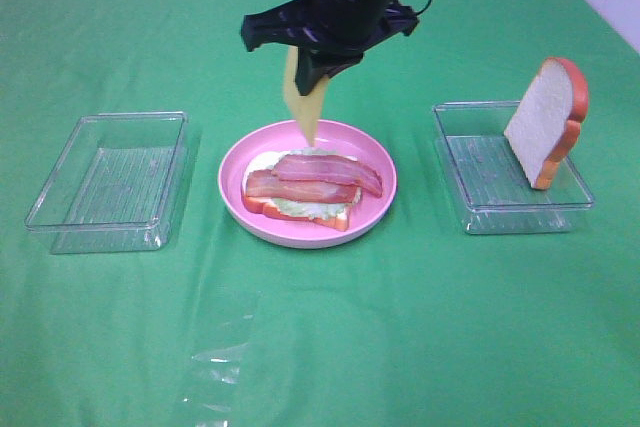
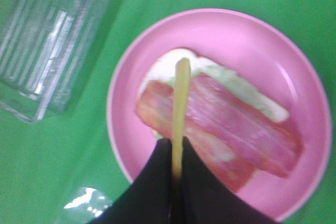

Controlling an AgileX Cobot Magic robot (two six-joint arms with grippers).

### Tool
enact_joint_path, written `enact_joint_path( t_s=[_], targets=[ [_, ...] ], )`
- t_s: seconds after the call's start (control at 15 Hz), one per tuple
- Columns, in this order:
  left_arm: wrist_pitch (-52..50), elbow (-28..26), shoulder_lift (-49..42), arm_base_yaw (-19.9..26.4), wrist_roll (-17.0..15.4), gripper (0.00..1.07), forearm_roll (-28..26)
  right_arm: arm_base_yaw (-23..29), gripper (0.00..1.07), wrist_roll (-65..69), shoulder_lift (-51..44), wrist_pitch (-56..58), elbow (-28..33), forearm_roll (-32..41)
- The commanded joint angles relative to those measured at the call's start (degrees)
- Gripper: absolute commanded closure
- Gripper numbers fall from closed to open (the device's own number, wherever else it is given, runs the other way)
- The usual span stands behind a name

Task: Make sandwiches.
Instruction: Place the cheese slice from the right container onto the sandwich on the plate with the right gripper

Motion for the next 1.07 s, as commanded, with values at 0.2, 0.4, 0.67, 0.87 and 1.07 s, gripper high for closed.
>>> enact_joint_path(
  t_s=[0.2, 0.4, 0.67, 0.87, 1.07],
  targets=[
    [-0.11, 0.11, -0.74, -0.23, 0.06, 0.07, 0.0, 1.49, 1.07, -5.56, 3.32, -1.66, -0.06, 10.2],
    [-0.11, 0.11, -0.74, -0.23, 0.06, 0.07, 0.0, 1.49, 1.07, -6.3, 4.93, -2.23, -0.06, 10.2],
    [-0.11, 0.11, -0.74, -0.23, 0.06, 0.07, 0.0, 1.43, 1.07, -5.56, 9.22, -5.9, -0.06, 4.87],
    [-0.11, 0.11, -0.74, -0.23, 0.06, 0.07, 0.0, 1.43, 1.07, -0.86, 10.37, -6.76, -0.06, -2.06],
    [-0.11, 0.11, -0.74, -0.23, 0.06, 0.07, 0.0, 1.43, 1.07, 1.78, 12.09, -5.21, -0.06, -5.1]
  ],
)
